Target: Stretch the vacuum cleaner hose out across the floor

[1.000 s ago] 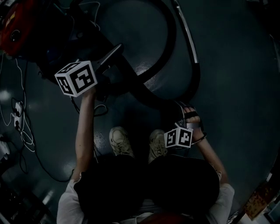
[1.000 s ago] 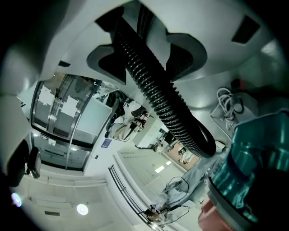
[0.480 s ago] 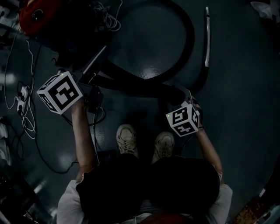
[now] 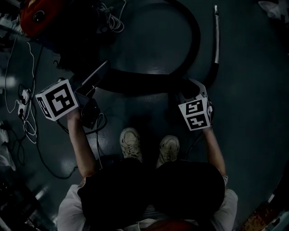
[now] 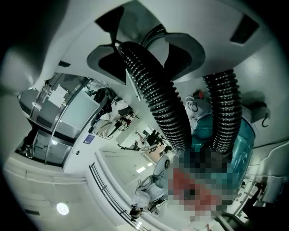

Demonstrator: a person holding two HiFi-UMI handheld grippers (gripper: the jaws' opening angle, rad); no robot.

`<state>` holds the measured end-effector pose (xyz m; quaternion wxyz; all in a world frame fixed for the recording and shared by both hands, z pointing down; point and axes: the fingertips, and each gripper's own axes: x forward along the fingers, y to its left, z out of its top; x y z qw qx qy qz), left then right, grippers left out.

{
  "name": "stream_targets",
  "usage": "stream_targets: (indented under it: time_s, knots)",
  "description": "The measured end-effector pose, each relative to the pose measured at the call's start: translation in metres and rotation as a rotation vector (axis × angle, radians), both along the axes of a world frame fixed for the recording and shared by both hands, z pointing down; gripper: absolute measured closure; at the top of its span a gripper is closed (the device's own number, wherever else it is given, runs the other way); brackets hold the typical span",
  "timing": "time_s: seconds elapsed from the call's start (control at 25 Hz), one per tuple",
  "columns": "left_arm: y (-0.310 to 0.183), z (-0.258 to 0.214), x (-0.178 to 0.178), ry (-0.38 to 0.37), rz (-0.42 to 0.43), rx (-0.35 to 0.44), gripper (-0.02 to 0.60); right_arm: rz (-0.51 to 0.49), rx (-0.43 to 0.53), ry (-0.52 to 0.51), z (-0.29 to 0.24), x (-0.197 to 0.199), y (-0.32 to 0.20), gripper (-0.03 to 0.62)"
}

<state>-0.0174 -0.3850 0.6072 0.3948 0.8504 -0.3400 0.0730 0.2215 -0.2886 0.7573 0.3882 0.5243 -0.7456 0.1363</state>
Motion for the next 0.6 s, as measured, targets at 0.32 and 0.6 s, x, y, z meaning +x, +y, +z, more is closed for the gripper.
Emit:
stream_targets:
  time_s: [0.32,0.6]
  knots:
    - [0.036,0.009,-0.029,-0.090,0.115,-0.045,0.313,0.145,0.023,-0.029,-0.009,0.042,-0.011,0.413]
    - [0.029,-0.001,0.037,0.133,0.075,0.105,0.313,0.150,0.035,-0.081,-0.020,-0.003,-0.047,0.413]
